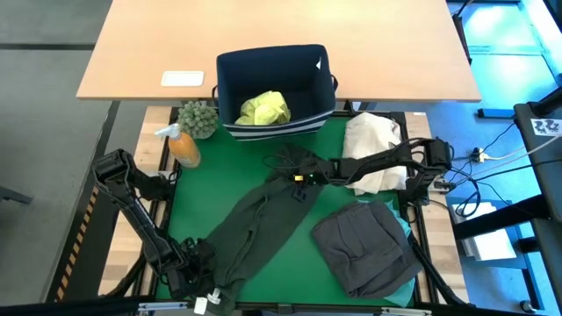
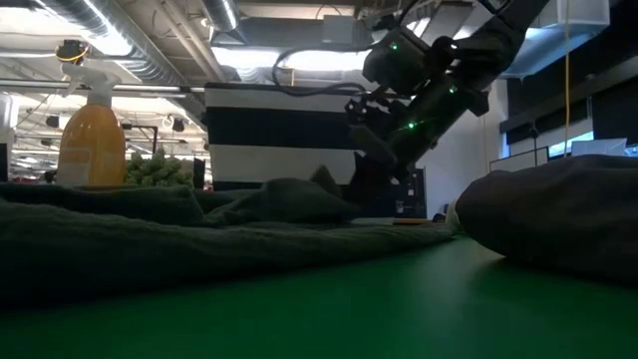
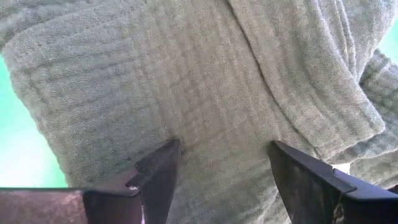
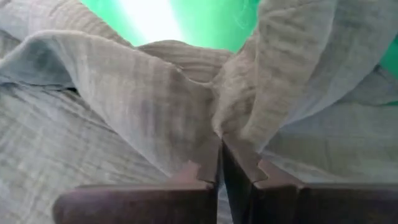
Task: Fold laundry
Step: Fold the green polo shirt
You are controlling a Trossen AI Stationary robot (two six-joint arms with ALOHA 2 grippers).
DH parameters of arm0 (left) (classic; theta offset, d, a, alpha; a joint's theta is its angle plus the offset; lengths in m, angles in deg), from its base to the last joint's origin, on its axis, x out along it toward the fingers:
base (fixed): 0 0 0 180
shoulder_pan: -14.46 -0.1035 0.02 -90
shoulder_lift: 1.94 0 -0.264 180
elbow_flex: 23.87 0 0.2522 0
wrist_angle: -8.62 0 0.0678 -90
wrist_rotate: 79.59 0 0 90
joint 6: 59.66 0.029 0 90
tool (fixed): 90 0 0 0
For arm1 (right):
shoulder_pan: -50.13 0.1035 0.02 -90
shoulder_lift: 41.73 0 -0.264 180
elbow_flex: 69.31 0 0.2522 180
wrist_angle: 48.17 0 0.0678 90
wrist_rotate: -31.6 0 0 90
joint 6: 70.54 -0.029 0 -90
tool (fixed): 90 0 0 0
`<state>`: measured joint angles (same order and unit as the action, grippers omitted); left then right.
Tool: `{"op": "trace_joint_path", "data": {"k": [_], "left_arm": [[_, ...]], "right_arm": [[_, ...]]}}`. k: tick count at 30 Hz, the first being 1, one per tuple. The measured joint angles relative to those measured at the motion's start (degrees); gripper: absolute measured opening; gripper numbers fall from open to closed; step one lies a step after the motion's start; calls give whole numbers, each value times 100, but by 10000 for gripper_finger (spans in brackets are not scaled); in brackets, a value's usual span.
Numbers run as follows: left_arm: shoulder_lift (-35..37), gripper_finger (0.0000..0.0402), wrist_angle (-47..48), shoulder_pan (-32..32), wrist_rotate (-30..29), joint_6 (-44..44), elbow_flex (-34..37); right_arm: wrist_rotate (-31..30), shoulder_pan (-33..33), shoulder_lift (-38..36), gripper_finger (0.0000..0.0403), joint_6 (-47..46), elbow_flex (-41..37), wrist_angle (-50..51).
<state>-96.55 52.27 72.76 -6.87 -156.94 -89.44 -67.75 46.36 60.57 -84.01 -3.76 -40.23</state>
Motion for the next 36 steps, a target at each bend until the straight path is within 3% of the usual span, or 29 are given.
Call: {"op": "trace_joint_path", "data": {"k": [16,27,31,36], "left_arm": [[0,242,7,-7,-33,31,0],[0,242,91,-7,-51,31,0],[0,242,91,-21,-57,33,0],[0,242,92,-29,-60,35,0]], "right_arm": [[-153,0,-8,25,30,2,776],[33,9,-531,27,374,2,1734],[-143,7,-866,49,484,2,2270],[-370,7,-1207,106,501,2,2444]]}}
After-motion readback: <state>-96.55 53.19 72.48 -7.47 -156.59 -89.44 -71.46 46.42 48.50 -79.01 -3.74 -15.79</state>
